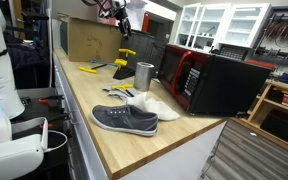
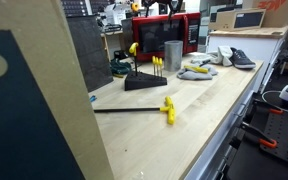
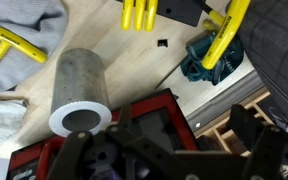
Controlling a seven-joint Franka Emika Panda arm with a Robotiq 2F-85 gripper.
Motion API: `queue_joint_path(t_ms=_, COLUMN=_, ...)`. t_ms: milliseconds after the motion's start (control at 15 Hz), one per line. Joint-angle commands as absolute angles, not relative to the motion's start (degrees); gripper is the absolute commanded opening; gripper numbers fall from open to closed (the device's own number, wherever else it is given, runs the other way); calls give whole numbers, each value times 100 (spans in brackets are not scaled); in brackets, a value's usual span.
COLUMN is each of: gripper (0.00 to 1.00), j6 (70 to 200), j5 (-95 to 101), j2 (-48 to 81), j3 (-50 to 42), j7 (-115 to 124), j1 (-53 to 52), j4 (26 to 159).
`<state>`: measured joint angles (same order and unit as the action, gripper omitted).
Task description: Put the objects together on the counter
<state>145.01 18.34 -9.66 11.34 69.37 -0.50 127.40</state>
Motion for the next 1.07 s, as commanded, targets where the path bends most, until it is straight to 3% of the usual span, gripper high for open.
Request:
queue_joint_path(t_ms=0, gripper=100, j6=14539, j5=1868, j2=-260, j3=1161, j7=7235, j1=-115, j4=12062)
queue_joint_path(t_ms=1000, gripper=100, j6=13727, j5=841, j2=1249, j3=606, j7=7555, j1=-995, j4=10417)
